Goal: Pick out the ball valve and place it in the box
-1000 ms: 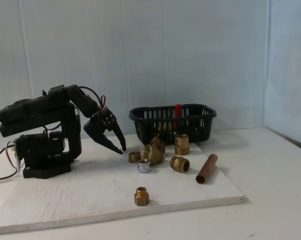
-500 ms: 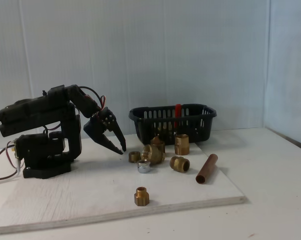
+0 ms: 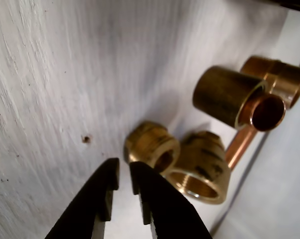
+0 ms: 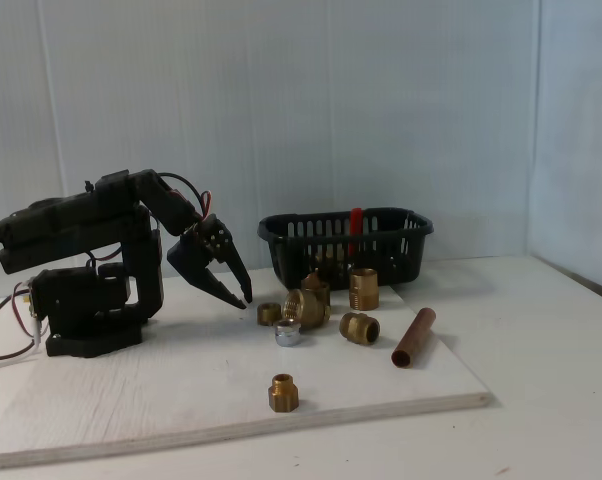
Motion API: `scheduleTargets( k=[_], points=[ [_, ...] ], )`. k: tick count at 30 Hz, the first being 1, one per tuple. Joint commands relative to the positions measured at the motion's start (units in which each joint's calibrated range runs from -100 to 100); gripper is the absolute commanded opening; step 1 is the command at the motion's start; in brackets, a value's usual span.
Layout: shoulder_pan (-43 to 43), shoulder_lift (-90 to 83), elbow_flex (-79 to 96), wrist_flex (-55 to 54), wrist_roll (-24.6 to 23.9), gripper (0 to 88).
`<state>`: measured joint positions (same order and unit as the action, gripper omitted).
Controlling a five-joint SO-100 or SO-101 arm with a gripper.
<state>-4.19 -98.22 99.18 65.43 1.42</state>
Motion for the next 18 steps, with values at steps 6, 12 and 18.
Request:
scheduleTargets(
  k=[6, 12, 18],
  points=[
    [0.3, 0.2, 0.5, 0.3, 0.1, 0.9],
    [0.3, 0.2, 0.5, 0.3, 0.1, 0.9],
    [0.8, -0.3, 0.5, 0.3, 0.1, 0.9]
  ],
)
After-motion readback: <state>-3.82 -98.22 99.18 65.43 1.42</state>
